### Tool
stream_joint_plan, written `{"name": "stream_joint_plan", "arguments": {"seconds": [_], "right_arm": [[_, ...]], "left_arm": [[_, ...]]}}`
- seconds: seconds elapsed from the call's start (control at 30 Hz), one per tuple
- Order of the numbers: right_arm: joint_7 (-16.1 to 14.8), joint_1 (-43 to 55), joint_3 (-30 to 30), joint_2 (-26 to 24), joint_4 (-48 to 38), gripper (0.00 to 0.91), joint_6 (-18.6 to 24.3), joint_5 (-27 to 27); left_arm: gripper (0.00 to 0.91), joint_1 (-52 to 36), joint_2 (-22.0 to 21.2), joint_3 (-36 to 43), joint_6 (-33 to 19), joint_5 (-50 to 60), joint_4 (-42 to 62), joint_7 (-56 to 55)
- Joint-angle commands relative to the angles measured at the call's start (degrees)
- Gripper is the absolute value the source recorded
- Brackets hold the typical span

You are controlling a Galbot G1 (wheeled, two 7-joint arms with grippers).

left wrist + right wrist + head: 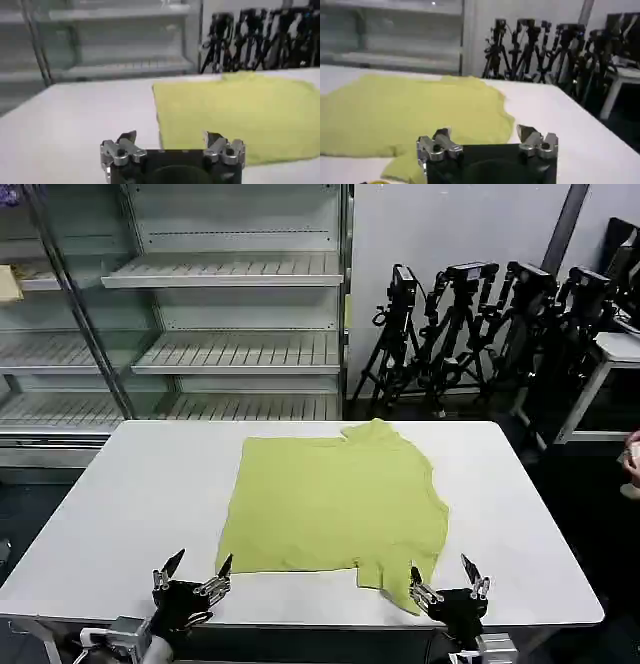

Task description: Fold and organize the clothes.

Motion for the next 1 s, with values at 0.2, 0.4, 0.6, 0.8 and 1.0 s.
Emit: {"name": "stream_joint_plan", "arguments": {"seconds": [0.2,0.4,0.6,0.8,1.0], "right_arm": [[0.39,0.62,-1.52,1.02,-1.75,0.907,-3.31,-0.36],[-0.42,0.65,-2.84,1.68,-2.82,0.685,-3.82,0.30],[0.40,0.46,-3.87,2.83,-3.17,0.000,-4.77,3.28],[0.54,0.11,-3.84,2.89,-2.94,0.000,-4.67,4.55],[0.51,-0.24,-3.77,3.10,-2.51,0.000,-4.46,4.69]], "left_arm": [[0.907,-5.88,-0.96,1.29,4.48,-2.31,7.94,-0.41],[0.302,-7.03,-2.22,1.53,4.48,-2.35,9.50,-1.92],[0.020,-6.35,-3.04,1.99,4.41,-4.21,8.30,-0.94],[0.020,-5.22,-2.84,2.23,4.18,-4.65,6.46,1.77],[0.020,-5.25,-2.74,2.14,4.03,-5.32,6.56,2.72]]}}
